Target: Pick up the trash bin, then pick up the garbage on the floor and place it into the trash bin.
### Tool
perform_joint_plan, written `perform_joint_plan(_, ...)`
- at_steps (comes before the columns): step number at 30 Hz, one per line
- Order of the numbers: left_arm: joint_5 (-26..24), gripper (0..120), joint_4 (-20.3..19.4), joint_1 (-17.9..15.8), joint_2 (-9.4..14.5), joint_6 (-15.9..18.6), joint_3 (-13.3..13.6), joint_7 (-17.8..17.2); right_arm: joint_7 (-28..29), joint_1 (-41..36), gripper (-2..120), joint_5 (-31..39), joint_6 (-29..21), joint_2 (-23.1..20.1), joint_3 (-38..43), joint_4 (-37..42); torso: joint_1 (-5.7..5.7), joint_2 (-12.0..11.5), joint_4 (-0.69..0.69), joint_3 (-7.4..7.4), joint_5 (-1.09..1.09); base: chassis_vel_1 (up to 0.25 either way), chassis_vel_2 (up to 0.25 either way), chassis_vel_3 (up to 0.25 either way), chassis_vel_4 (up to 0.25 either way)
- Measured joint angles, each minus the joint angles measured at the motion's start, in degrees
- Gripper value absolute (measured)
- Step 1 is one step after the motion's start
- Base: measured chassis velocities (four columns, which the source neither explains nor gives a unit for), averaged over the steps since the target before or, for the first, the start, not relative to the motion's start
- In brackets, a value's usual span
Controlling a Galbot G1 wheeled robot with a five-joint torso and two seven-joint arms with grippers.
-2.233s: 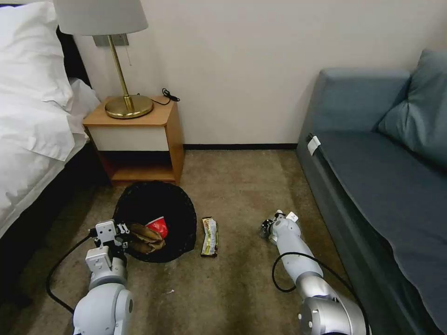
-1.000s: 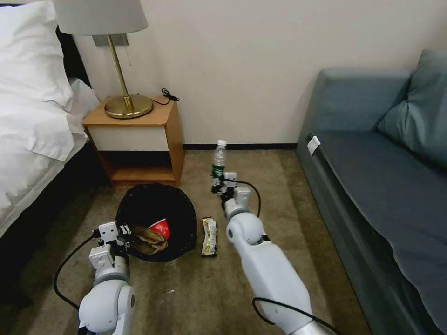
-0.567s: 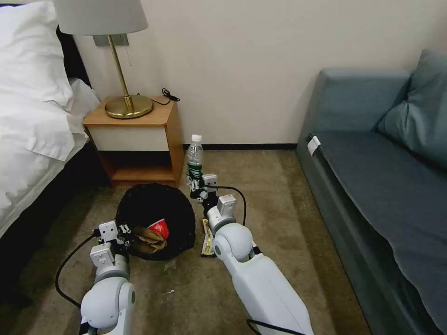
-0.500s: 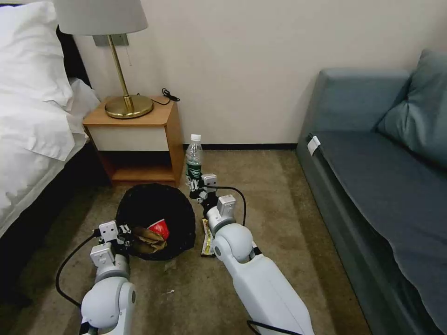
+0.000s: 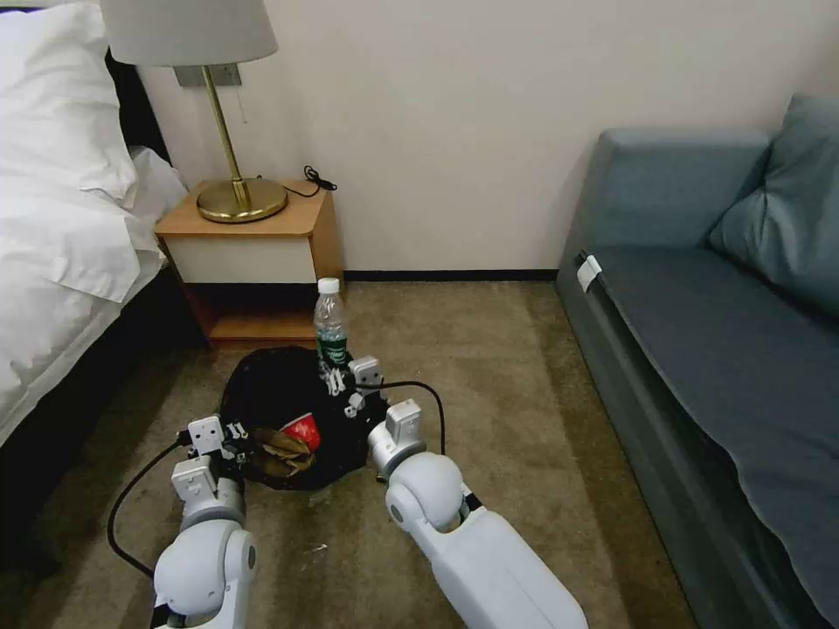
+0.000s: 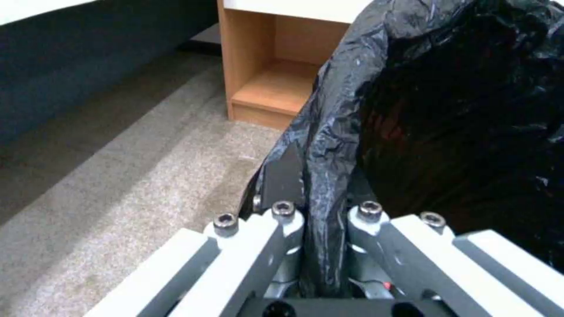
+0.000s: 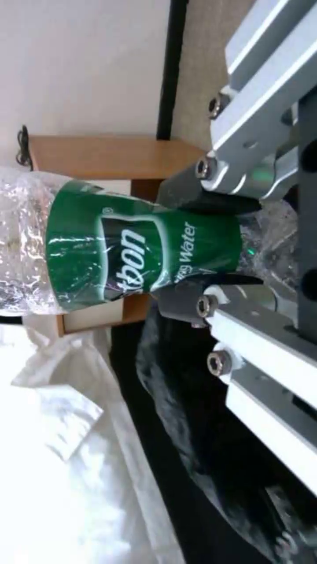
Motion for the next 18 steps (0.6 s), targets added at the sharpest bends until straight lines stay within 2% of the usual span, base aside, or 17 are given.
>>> perform_joint_plan(14, -0.34, 3, -0.31, 0.02, -0.21, 0.16, 0.55, 0.10, -0.83, -1.94, 17, -4.19, 3.28, 2.72, -1.71, -4.02, 0.00, 0.00, 0.00, 0.00, 0.00, 0.000, 0.000, 0.000, 0.000)
perform_joint_plan(16, -0.34, 3, -0.47, 0.06, -0.22, 0.18, 0.55, 0.10, -0.99, -2.06, 19, -4.46, 3.33, 2.98, -1.75, -4.21, 0.00, 0.00, 0.00, 0.00, 0.00, 0.000, 0.000, 0.000, 0.000)
perform_joint_plan(18, -0.37, 3, -0.69, 0.14, -0.22, 0.20, 0.52, 0.10, -1.40, -2.29, 28, -5.11, 3.82, 3.47, -1.77, -4.71, 0.00, 0.00, 0.00, 0.00, 0.00, 0.000, 0.000, 0.000, 0.000)
